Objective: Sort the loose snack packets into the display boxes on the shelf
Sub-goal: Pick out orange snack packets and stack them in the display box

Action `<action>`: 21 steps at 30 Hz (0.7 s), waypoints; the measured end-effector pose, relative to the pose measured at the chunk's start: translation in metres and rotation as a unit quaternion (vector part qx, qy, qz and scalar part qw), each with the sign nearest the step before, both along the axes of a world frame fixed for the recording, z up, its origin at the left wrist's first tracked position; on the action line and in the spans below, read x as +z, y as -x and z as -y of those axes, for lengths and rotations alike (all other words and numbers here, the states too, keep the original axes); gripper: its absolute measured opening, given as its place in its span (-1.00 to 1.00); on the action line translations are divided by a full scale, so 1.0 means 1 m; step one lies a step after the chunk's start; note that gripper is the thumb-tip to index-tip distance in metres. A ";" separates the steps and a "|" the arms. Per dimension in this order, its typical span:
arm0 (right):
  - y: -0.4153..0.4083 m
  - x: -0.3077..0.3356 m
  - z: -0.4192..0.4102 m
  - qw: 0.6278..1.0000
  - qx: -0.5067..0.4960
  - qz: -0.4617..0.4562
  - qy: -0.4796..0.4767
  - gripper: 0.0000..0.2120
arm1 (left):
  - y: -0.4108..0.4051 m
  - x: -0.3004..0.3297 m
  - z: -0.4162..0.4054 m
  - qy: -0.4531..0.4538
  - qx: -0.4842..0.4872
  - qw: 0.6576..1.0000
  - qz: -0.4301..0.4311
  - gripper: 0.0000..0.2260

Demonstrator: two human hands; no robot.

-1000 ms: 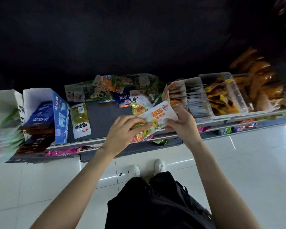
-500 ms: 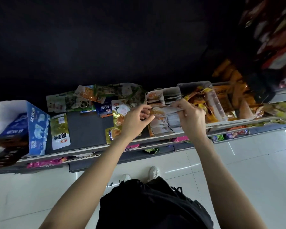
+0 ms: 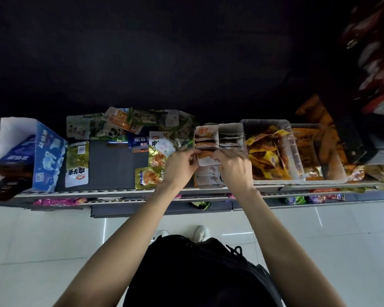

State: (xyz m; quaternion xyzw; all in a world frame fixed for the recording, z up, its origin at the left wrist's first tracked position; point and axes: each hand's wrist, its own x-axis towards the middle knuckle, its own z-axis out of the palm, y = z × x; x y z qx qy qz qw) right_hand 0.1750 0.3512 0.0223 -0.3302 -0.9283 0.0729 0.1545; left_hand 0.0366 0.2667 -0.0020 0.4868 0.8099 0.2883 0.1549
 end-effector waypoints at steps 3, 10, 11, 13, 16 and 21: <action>0.003 -0.002 -0.004 0.999 0.020 -0.014 -0.022 -0.72 | -0.006 0.001 0.005 -0.086 -0.016 0.995 -0.045 -0.84; 0.010 0.002 -0.012 0.996 0.071 0.047 -0.039 -0.69 | -0.008 0.002 -0.010 -0.030 -0.001 0.997 -0.066 -0.87; 0.013 0.001 -0.012 0.995 0.070 0.068 -0.032 -0.68 | -0.008 0.002 -0.011 -0.003 0.004 0.998 -0.063 -0.86; 0.017 0.002 -0.011 0.994 0.064 0.085 -0.020 -0.67 | -0.007 0.002 -0.013 0.023 0.011 0.998 -0.050 -0.83; 0.014 0.006 -0.008 0.995 0.055 0.082 -0.031 -0.72 | -0.009 0.008 -0.006 -0.003 0.033 0.999 -0.017 -0.80; 0.015 0.019 0.008 0.991 0.123 -0.052 -0.023 -0.82 | 0.006 0.016 0.051 -0.098 0.157 0.983 -0.008 -0.82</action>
